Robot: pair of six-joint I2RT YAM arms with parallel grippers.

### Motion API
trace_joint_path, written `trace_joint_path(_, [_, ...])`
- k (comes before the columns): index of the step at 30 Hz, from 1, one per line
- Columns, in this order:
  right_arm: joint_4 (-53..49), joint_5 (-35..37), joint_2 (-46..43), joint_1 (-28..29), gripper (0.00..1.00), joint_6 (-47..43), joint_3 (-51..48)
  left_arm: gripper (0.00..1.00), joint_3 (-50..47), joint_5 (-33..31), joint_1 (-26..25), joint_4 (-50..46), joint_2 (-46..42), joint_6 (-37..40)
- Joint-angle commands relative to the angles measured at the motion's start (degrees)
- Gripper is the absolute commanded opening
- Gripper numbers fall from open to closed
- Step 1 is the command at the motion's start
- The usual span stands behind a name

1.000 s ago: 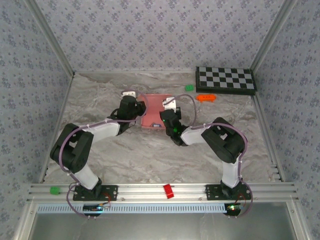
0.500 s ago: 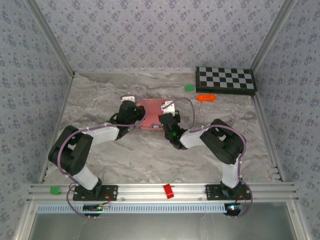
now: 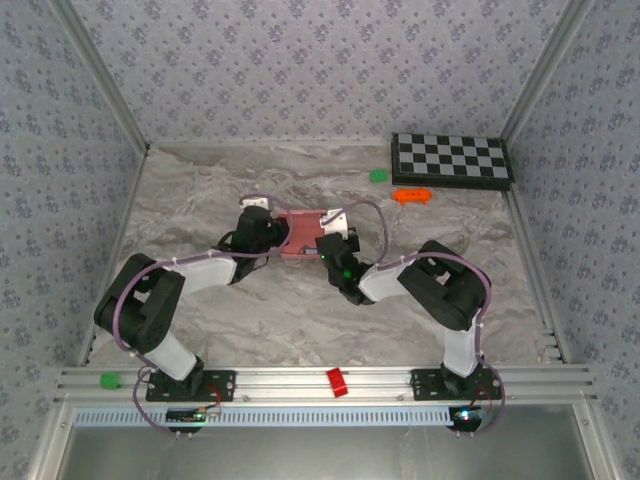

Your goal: Fold the paper box

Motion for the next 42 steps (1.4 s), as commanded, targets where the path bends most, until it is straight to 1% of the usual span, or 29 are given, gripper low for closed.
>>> trace_joint_path(1, [-2.13, 1.13, -1.41, 0.76, 0.1, 1.31, -1.02, 0.17, -0.39, 1.63, -0.53, 0.14, -1.59, -1.16])
trace_joint_path(16, [-4.93, -0.53, -2.4, 0.85, 0.1, 4.38, -0.94, 0.17, -1.03, 4.07, -0.52, 1.5, -1.33, -2.15])
trace_joint_path(28, [-5.11, 0.43, -2.9, 1.42, 0.1, 6.2, -3.06, 0.17, -4.19, 1.84, -0.53, 1.21, -2.88, -3.13])
trace_joint_path(42, [-5.55, 1.92, -2.91, 2.96, 0.11, 7.08, -4.77, 0.17, -5.98, 2.23, -0.44, 1.41, -2.98, -3.67])
